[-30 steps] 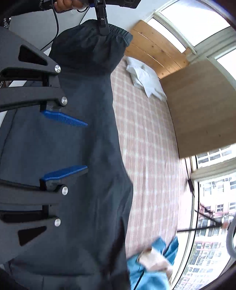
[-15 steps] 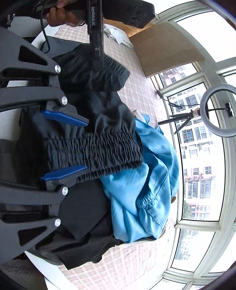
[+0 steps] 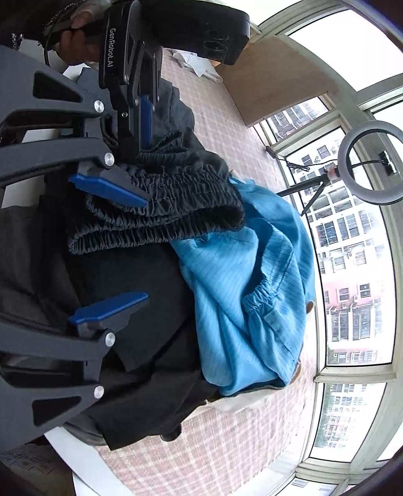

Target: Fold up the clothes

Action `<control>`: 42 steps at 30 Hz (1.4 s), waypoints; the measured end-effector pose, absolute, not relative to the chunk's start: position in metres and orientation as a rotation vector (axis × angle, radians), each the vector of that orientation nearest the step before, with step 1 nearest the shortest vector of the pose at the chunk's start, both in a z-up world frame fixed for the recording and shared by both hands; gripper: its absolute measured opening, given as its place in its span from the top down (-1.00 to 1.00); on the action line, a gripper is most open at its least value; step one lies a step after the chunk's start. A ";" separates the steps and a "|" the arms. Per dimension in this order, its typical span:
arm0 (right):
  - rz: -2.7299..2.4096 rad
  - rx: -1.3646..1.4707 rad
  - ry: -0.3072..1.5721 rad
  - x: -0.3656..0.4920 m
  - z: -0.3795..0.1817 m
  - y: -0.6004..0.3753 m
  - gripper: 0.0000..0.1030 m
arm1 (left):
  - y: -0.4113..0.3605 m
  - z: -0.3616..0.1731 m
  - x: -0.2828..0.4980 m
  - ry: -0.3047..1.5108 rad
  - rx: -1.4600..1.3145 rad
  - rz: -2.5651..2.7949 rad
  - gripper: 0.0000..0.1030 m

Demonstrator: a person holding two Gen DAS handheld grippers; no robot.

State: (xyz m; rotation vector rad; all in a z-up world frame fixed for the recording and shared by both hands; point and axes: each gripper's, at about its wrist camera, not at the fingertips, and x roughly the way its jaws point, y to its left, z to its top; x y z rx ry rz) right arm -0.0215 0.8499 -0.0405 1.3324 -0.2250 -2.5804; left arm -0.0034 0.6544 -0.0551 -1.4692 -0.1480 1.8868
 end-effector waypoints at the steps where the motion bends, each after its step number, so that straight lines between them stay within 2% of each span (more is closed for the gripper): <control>1: -2.592 1.310 -0.220 -0.019 -0.035 0.850 -0.10 | 0.648 -0.045 0.000 -0.146 -1.443 1.895 0.37; 4: -2.600 1.250 -0.196 -0.013 -0.021 0.842 -0.10 | 0.601 -0.013 0.006 -0.163 -1.368 1.982 0.25; 7: -2.517 1.212 -0.133 -0.014 -0.014 0.809 -0.10 | 0.525 -0.004 0.011 -0.168 -1.373 2.151 0.15; 11: -2.361 1.175 0.032 -0.024 -0.018 0.747 -0.10 | 0.415 -0.035 0.020 -0.211 -1.572 2.392 0.15; 16: -2.300 1.293 0.407 -0.058 -0.062 0.693 -0.10 | 0.313 -0.096 0.048 -0.378 -1.822 2.495 0.15; 17: -2.292 1.355 0.444 -0.062 -0.068 0.698 -0.06 | 0.304 -0.106 0.053 -0.399 -1.848 2.503 0.15; 18: -2.281 1.416 0.481 -0.065 -0.074 0.702 0.13 | 0.296 -0.115 0.058 -0.420 -1.872 2.511 0.15; 19: -2.269 1.478 0.518 -0.068 -0.080 0.706 0.22 | 0.290 -0.122 0.063 -0.441 -1.884 2.507 0.15; 20: -2.264 1.477 0.471 -0.067 -0.070 0.710 0.23 | 0.288 -0.129 0.068 -0.459 -1.890 2.498 0.15; 22: -2.266 1.440 0.414 -0.067 -0.047 0.709 0.18 | 0.286 -0.139 0.076 -0.473 -1.901 2.482 0.15; 23: -2.264 1.388 0.426 -0.068 -0.035 0.698 0.08 | 0.286 -0.143 0.080 -0.476 -1.905 2.474 0.15; 24: -2.233 1.336 0.431 -0.071 -0.024 0.683 -0.13 | 0.287 -0.147 0.085 -0.479 -1.907 2.466 0.14; 27: -2.021 1.217 0.370 -0.093 -0.015 0.615 -0.20 | 0.286 -0.157 0.099 -0.516 -1.916 2.458 0.14; 33: -1.654 1.216 0.455 -0.145 -0.078 0.445 -0.20 | 0.291 -0.167 0.124 -0.566 -1.921 2.457 0.10; 35: -1.575 1.276 0.467 -0.161 -0.106 0.407 -0.20 | 0.294 -0.167 0.126 -0.572 -1.911 2.467 0.01; 42: -1.369 1.418 0.521 -0.172 -0.162 0.356 -0.19 | 0.312 -0.164 0.129 -0.531 -1.868 2.445 0.04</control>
